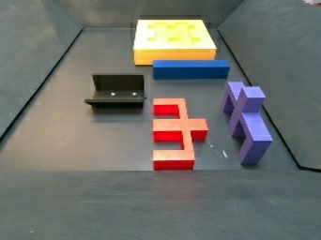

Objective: Pick up the green object. Move up. Move to above the board. Insert the green object.
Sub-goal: Insert the green object.

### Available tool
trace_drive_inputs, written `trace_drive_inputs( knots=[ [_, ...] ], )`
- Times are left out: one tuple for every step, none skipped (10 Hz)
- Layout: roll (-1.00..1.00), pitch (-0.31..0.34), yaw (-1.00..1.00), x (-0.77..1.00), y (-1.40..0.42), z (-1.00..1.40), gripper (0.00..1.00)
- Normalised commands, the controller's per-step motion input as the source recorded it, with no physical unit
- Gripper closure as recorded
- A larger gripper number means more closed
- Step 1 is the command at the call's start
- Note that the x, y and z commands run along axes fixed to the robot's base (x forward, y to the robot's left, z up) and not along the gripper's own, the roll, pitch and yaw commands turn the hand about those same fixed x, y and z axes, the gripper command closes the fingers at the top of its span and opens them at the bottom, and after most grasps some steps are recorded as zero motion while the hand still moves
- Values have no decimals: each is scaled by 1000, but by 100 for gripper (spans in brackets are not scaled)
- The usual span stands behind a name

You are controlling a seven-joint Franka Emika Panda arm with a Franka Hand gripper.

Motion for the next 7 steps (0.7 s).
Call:
trace_drive_inputs(
  knots=[
    [-116, -111, 0, -3, -283, -211, 100],
    [-256, -86, 0, 0, -34, -474, 100],
    [-241, -83, 71, -40, 0, -603, 100],
    [-171, -49, 297, -34, 0, -720, 100],
    [-131, -63, 234, -143, 0, -774, 100],
    [-134, -93, 174, -174, 0, -731, 100],
    [-114, -104, 114, -154, -40, -737, 100]
  ],
)
